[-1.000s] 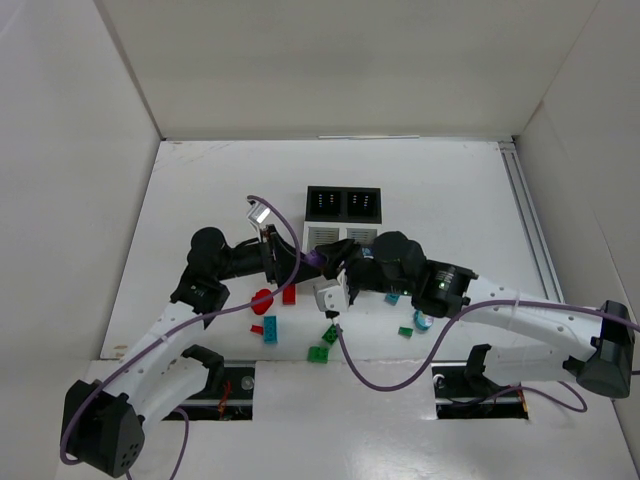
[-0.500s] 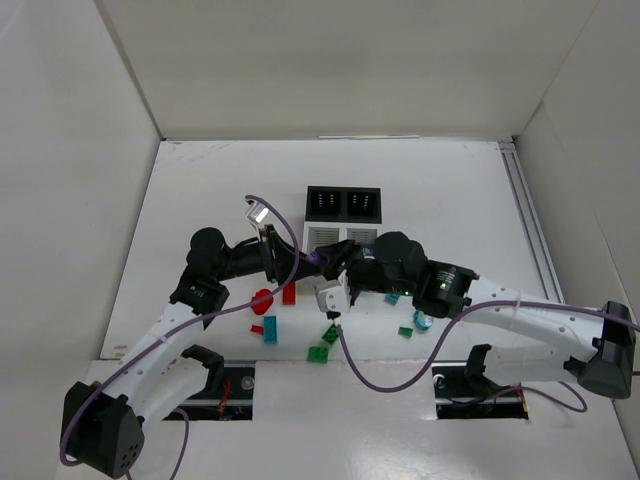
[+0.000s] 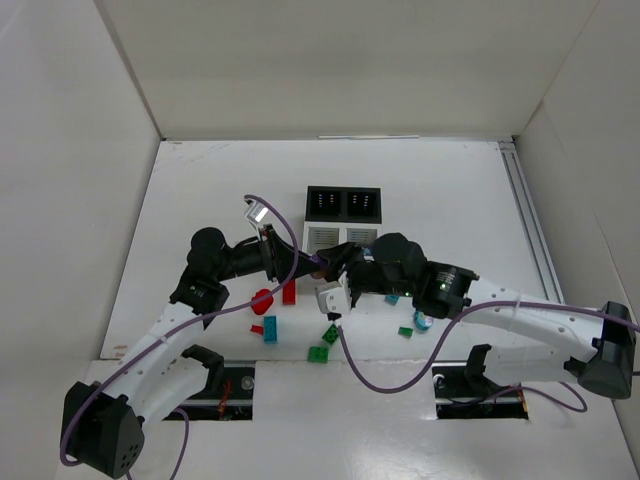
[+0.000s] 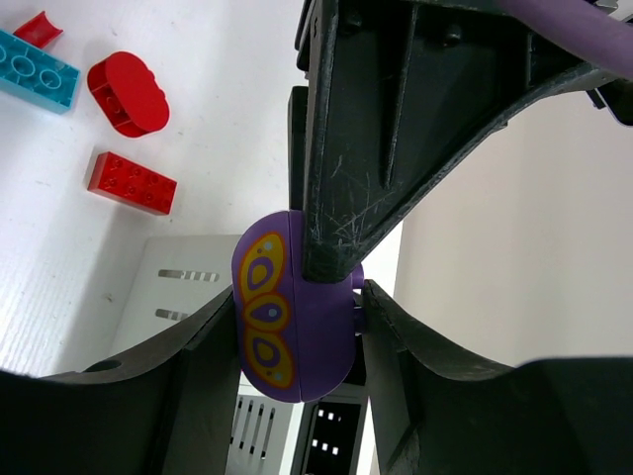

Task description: Sort the legos into containers by color

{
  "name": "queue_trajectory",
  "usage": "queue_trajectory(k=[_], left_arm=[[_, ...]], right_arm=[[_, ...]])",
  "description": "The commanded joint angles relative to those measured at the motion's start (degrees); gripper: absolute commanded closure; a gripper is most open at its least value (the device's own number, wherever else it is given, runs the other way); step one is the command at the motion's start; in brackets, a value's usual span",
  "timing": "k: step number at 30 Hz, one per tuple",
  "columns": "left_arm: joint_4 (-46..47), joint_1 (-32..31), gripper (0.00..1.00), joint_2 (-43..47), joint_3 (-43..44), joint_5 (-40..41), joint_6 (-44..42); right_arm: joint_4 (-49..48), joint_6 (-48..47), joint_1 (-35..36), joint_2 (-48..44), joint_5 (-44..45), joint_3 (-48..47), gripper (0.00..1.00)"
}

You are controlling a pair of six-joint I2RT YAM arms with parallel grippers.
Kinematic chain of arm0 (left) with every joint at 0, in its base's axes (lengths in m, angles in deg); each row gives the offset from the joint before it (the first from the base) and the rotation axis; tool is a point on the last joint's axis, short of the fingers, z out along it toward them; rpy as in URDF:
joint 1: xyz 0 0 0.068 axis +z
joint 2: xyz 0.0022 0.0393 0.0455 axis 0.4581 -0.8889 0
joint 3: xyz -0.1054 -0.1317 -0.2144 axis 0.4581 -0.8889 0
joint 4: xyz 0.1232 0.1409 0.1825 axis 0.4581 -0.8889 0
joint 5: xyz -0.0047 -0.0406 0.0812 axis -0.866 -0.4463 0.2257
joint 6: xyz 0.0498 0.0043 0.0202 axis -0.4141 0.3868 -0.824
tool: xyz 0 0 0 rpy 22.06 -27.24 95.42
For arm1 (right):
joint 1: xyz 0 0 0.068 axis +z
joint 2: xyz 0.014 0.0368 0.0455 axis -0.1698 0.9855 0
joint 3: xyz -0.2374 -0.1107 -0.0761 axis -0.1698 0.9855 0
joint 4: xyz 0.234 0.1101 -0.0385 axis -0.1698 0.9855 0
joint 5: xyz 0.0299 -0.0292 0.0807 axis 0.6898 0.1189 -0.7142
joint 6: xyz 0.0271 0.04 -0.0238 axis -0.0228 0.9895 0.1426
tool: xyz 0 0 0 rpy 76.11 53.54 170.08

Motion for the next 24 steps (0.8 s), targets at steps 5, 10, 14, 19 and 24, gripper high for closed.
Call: queue_trajectory(k=[5,10,14,19,24], left_arm=[[4.4,-0.2,0.64,1.2,2.0,-1.3,0.6],[5.9,-0.2,0.80,1.2,2.0,-1.3,1.9],[7.3,-0.2,0.97,1.7,2.0,-0.8,3.8],[7.3,-0.2,1.00,2.3,2.0,0.3,3.8],[7.8,-0.2,1.00,2.8,2.0,3.3,2.3]], right_arm=[[-2.3,0.8,0.5,-1.5,-0.8,-0.6,0.55],[-2.3,0.8,0.5,-1.0,-1.6,-0.6,0.47],[-1.7,3.8,0.5,0.1,1.2,-1.2,0.41],[-1.7,7.5,0.5,-0.4,4.8,-1.2,0.27],[-1.7,13.7,0.5,-3.4,13.3,-1.8,0.04]])
